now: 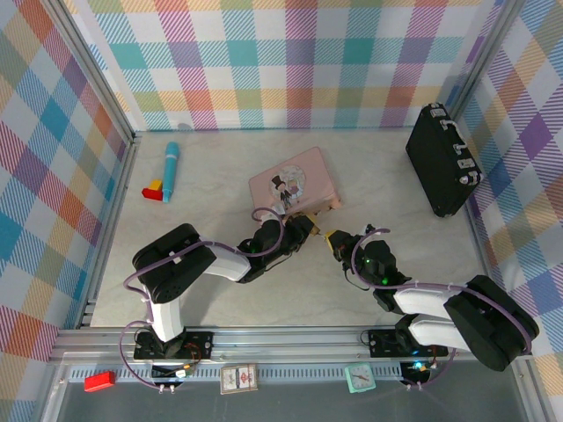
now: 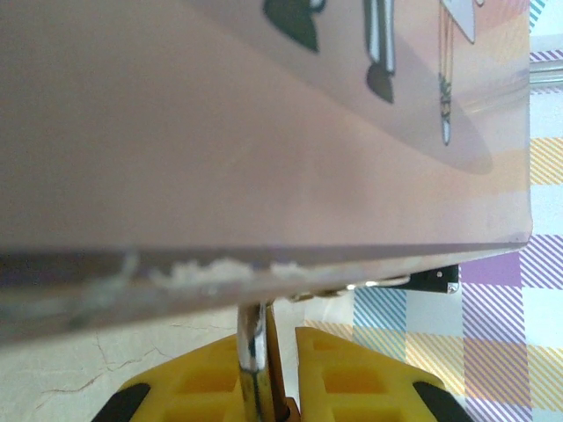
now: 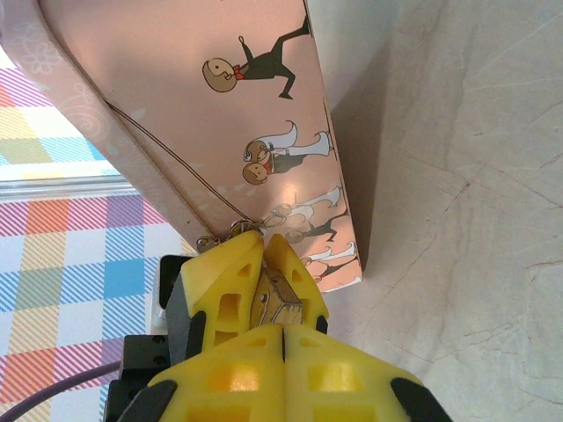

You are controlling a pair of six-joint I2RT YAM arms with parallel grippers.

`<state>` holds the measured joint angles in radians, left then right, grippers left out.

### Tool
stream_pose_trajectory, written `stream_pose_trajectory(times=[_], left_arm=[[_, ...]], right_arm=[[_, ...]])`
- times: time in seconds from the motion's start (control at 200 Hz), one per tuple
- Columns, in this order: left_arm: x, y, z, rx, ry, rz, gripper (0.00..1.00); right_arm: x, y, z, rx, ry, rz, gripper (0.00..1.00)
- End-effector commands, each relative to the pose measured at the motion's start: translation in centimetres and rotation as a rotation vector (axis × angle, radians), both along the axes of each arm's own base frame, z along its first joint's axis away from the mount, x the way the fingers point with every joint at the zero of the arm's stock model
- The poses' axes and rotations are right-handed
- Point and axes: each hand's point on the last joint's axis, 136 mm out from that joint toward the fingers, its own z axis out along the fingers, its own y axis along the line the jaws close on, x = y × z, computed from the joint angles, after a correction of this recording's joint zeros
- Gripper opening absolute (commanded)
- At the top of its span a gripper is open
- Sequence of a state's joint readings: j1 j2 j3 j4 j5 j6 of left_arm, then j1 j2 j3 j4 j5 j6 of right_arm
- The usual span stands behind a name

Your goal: Unlock the padlock with the key

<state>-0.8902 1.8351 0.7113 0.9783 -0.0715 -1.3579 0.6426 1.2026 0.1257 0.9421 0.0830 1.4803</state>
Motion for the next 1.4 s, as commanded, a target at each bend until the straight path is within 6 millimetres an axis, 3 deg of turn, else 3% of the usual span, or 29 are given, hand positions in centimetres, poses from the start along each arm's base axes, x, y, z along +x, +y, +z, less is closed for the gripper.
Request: stream_pose_trajectory(times=[0.0,0.345,1.395], left_arm=[[-1.4,-2.1,4.7,-0.174,-0.046,-0.056,0.00],[-1.8,-2.0,5.1,-0.198,-0.053,-0.035,0.00],[-3.1,-3.7,7.9,-0.262,-0.094,-0.070,0.00]], right_arm=[[0.3,0.2,1.2,0.020,-0.028,-0.006,0.00],[0.3,0.2,0.9,0.014,-0.013,-0.006,0.00],[0.1,2.8,0.3,0.031,0.045,0.059,0.00]])
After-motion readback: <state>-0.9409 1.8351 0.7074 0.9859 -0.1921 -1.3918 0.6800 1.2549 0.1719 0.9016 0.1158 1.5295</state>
